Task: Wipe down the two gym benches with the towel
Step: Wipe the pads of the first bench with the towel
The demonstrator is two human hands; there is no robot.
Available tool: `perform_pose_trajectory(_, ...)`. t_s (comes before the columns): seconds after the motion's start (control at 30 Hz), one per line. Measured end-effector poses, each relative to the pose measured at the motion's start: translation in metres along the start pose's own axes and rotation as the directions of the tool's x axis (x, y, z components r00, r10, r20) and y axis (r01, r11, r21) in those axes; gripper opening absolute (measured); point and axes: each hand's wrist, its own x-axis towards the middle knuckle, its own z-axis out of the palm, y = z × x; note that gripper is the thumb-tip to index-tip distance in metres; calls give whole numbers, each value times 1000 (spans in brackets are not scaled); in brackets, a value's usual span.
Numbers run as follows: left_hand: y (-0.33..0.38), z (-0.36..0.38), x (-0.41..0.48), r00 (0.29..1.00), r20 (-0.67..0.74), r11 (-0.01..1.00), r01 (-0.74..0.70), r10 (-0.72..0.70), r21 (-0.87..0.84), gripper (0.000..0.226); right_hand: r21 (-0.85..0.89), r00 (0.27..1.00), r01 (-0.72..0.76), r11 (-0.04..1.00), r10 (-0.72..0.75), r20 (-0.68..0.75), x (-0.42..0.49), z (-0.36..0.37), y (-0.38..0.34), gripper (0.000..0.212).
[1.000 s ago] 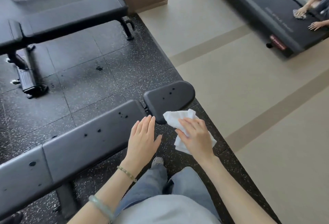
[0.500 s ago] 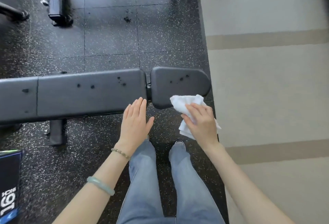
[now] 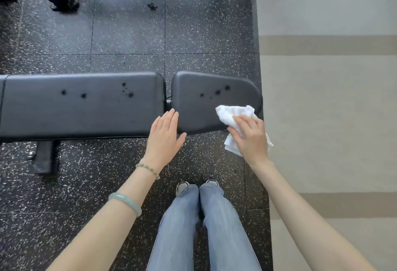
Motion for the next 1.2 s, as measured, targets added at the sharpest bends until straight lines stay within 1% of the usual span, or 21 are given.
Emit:
perform_pose_trajectory(0.1, -2, 40, 27, 1000, -12, 1000, -16, 16, -6, 64, -34, 1000, 2, 999, -3, -24, 15, 41, 27, 40)
perform_pose_trajectory(0.2, -1, 85, 47, 999, -4, 999, -45, 45, -13, 67, -66, 997, 66, 996, -69, -42, 25, 85, 49, 39)
perform_pose_trajectory(0.27, -2, 113, 59, 998, -13, 998, -59, 59, -19, 71, -76, 994, 101, 992, -103, -26, 32, 116, 58, 38)
perform_pose_trajectory(0.37, -7, 144, 75, 993, -91, 998, -69, 70, 6, 76, -246, 992, 117, 962, -124, -14, 41, 152, 70, 48)
perform_pose_trajectory(0.43, -11, 155, 82, 979, -181, 996, -88, 92, 32, 78, -287, 991, 108, 952, -126, -42, 44, 163, 74, 53)
perform_pose_trajectory(0.5, -11, 161, 87, 960, -255, 993, -106, 115, 49, 79, -265, 985, 116, 957, -144, -90, 45, 168, 76, 54)
perform_pose_trajectory(0.6, -8, 169, 92, 938, -329, 994, -99, 109, 46, 81, -274, 961, 140, 952, -197, -194, 46, 174, 79, 52)
perform_pose_trajectory(0.67, -5, 174, 95, 929, -358, 995, -82, 94, 49, 83, -267, 926, 152, 952, -232, -298, 49, 179, 82, 46)
perform_pose_trajectory(0.73, -3, 177, 98, 927, -367, 996, -58, 79, 67, 85, -221, 884, 177, 959, -253, -393, 50, 184, 84, 40)
perform_pose_trajectory(0.8, -1, 176, 96, 940, -337, 996, -32, 58, 81, 88, -118, 877, 201, 973, -232, -420, 48, 184, 83, 40)
perform_pose_trajectory(0.9, 4, 168, 90, 964, -261, 993, -16, 46, 117, 97, 151, 901, 150, 977, -73, -427, 38, 166, 80, 42)
perform_pose_trajectory(0.93, 4, 166, 88, 970, -239, 991, -19, 50, 130, 100, 198, 895, 132, 971, -31, -444, 35, 158, 81, 42)
perform_pose_trajectory(1.0, 5, 164, 85, 974, -216, 989, -29, 60, 142, 103, 187, 876, 122, 975, -17, -483, 33, 143, 89, 42)
perform_pose_trajectory(1.1, 4, 164, 90, 971, -227, 989, -46, 77, 138, 102, 130, 860, 131, 983, -47, -507, 47, 126, 106, 41)
perform_pose_trajectory(1.13, 5, 164, 92, 969, -236, 992, -51, 78, 119, 101, 97, 867, 137, 986, -72, -494, 55, 125, 112, 41)
perform_pose_trajectory(1.2, 8, 163, 97, 967, -245, 994, -55, 75, 90, 101, -2, 903, 116, 993, -107, -416, 68, 128, 121, 41)
